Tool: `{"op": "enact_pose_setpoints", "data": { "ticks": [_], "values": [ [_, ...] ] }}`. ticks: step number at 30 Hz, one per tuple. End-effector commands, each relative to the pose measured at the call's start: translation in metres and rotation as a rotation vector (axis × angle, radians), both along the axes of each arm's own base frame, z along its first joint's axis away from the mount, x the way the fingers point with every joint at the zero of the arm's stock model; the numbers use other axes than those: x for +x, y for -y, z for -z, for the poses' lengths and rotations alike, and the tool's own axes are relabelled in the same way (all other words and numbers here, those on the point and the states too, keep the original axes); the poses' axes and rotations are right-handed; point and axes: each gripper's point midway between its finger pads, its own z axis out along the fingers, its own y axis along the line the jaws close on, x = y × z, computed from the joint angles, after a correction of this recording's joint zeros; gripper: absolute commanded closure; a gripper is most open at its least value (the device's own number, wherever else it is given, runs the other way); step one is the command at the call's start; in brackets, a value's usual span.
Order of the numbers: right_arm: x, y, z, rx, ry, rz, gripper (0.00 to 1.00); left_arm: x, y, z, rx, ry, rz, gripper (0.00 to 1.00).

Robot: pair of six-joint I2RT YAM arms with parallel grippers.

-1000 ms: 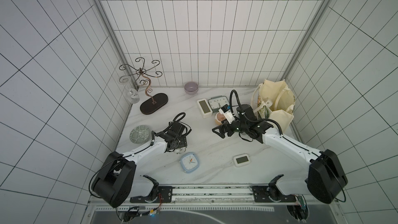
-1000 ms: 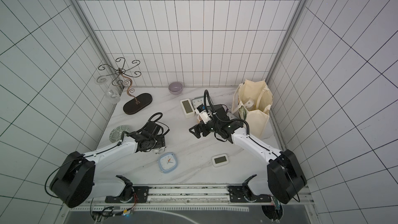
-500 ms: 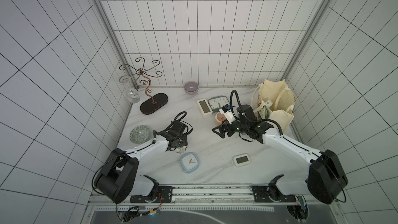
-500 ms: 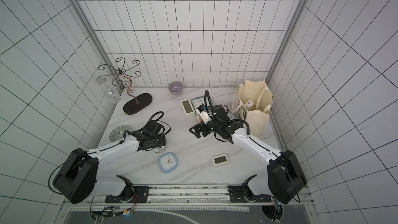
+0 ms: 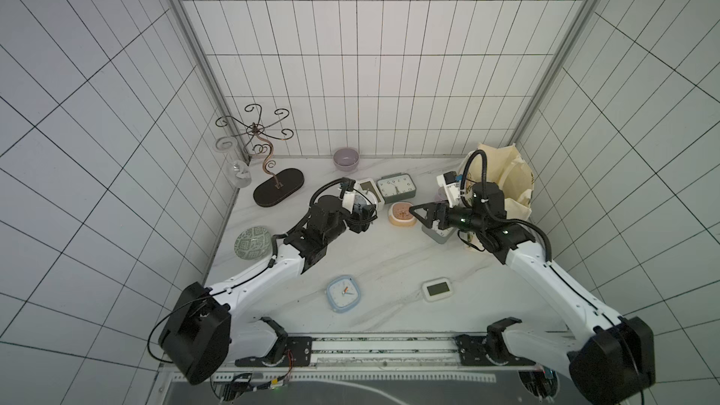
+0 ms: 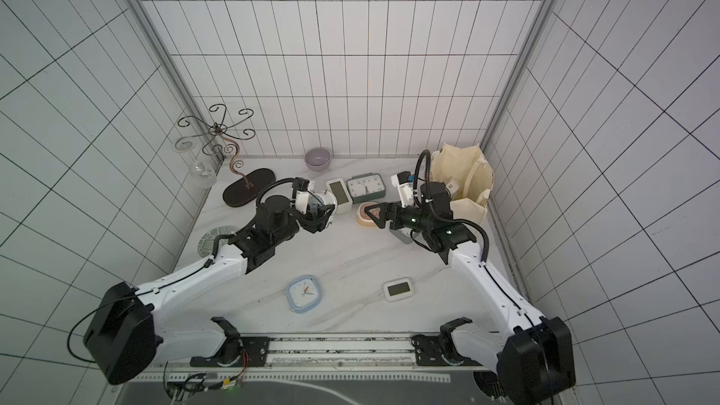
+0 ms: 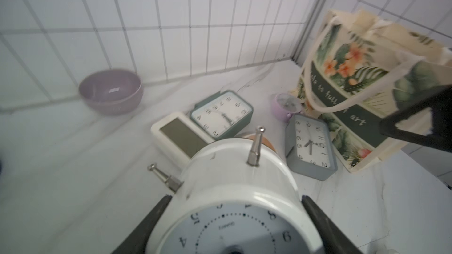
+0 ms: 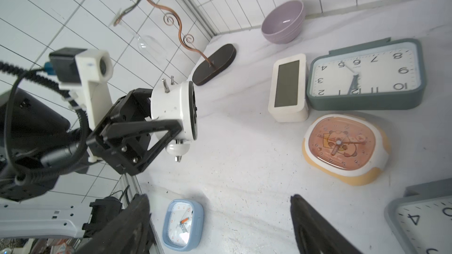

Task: Put the alarm clock into the canvas bag
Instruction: Pick up the alarm from the center of the board, then place the alarm at the canvas bag.

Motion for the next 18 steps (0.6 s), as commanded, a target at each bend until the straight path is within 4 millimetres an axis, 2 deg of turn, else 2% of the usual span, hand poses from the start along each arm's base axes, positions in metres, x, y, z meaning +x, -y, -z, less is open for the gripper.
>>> {"op": "enact_pose_setpoints", "data": {
  "ticks": [1, 6, 12, 18],
  "values": [
    [-0.013, 0.005, -0.012, 0.043, -0.018, -0.008, 0.09, -0.016, 0.033, -0.054, 0.007, 0.384, 0.218, 0.43],
    [-0.015, 0.006, -0.023, 0.038, -0.004, -0.026, 0.07, -0.036, 0.058, -0.049, 0.071, 0.488, 0.404, 0.46],
    [-0.02, -0.004, -0.019, 0.041, -0.03, -0.09, 0.13, -0.047, 0.073, -0.043, 0.096, 0.535, 0.461, 0.46],
    [-0.034, -0.023, -0.023, 0.001, 0.009, -0.155, 0.12, -0.051, 0.092, -0.035, 0.121, 0.538, 0.499, 0.45]
  ]
}}
